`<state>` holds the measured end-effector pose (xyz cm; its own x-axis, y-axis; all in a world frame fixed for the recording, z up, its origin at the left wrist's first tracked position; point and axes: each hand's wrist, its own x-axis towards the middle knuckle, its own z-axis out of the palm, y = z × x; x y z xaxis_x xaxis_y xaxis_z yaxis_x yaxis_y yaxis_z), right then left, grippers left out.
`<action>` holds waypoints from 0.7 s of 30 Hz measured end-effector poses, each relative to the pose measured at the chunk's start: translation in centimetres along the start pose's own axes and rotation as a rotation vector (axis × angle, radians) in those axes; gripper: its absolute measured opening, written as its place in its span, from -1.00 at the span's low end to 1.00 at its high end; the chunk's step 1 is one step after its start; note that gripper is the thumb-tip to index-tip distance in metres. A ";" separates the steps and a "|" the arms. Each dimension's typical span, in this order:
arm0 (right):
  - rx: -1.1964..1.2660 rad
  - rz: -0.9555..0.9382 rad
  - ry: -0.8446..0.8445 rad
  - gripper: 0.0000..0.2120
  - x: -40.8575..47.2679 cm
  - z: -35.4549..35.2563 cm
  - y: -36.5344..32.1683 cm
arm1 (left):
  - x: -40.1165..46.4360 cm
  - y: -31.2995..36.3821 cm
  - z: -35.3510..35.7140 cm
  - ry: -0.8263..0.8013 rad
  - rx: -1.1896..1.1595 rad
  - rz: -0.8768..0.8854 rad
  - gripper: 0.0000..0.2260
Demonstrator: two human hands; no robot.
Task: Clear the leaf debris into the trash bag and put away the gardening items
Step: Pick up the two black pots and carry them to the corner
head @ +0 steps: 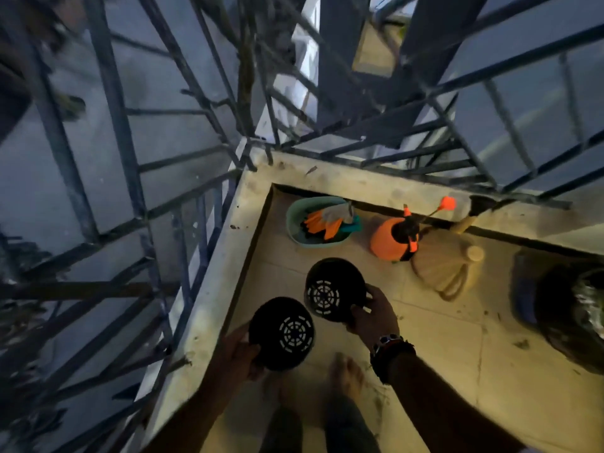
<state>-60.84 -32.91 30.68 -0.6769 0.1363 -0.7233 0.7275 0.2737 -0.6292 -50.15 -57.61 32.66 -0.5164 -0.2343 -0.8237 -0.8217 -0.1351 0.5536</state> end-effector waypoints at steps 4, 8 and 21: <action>-0.049 0.008 -0.003 -0.60 8.7 6.0 4.1 | 9.7 -5.0 -0.2 0.048 0.046 0.026 -0.66; -0.101 0.073 -0.034 -0.52 16.9 11.0 8.7 | 17.7 -9.6 -1.1 0.121 0.066 -0.009 -0.54; -0.285 0.087 -0.040 -0.53 28.9 19.1 15.5 | 30.4 -15.7 -1.6 0.225 0.187 -0.057 -0.64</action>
<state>-67.03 -42.94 -5.43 -0.6044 0.1347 -0.7852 0.7177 0.5199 -0.4633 -52.54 -64.19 -0.84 -0.4188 -0.4422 -0.7932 -0.8888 0.0206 0.4578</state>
